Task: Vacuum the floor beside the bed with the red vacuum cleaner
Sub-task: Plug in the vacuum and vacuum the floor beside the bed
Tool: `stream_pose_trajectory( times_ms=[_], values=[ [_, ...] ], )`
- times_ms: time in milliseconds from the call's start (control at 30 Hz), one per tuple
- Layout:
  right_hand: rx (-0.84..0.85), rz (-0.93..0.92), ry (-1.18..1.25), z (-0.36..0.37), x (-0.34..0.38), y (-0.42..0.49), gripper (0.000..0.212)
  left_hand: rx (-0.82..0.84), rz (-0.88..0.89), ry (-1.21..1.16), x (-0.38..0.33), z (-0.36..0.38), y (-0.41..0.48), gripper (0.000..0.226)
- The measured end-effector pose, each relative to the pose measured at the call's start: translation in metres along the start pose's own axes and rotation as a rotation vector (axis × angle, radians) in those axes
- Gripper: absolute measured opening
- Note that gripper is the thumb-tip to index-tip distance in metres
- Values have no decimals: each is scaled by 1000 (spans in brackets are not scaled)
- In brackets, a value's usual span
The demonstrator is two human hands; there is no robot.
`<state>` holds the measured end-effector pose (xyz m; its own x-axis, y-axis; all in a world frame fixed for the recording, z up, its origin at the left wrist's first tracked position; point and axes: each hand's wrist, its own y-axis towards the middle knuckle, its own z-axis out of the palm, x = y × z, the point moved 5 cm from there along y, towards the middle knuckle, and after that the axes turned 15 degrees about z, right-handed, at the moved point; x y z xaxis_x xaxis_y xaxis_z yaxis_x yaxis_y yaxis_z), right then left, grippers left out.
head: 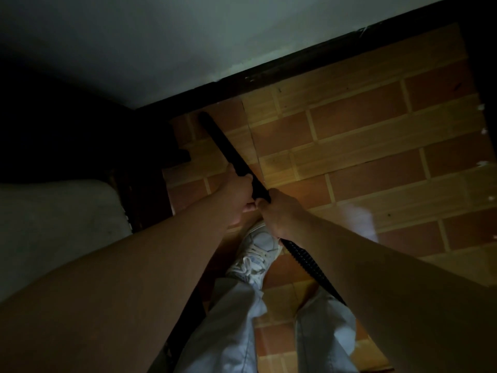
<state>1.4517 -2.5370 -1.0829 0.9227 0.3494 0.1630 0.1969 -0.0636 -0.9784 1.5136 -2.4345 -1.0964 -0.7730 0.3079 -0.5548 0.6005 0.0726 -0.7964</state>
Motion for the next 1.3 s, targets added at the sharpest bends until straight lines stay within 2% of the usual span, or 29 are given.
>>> stream_pose_trajectory(
  times_ms=[167,467,633,767,833,1000,1100,1300],
  values=[
    [-46,-8,-41,-19,-14,-5,35,70,9,-49,0,21,-7,55],
    [-185,14,93,-45,-59,-15,35,223,28,49,-2,78,-21,68],
    [-194,28,103,-56,-68,-18,36,266,74,122,-10,104,-22,64],
    [-244,65,201,-66,-72,-14,35,284,114,150,-17,114,-21,63],
    [-268,35,160,-68,-71,-13,36,287,131,154,-19,117,-19,61],
    [-201,19,160,-73,-72,-13,34,251,102,149,-13,113,-21,62],
    [-217,5,166,-76,-72,-17,35,244,55,114,-11,112,-23,65],
    [-212,46,233,-78,-77,-22,35,297,67,122,-15,126,-28,63]
  ],
)
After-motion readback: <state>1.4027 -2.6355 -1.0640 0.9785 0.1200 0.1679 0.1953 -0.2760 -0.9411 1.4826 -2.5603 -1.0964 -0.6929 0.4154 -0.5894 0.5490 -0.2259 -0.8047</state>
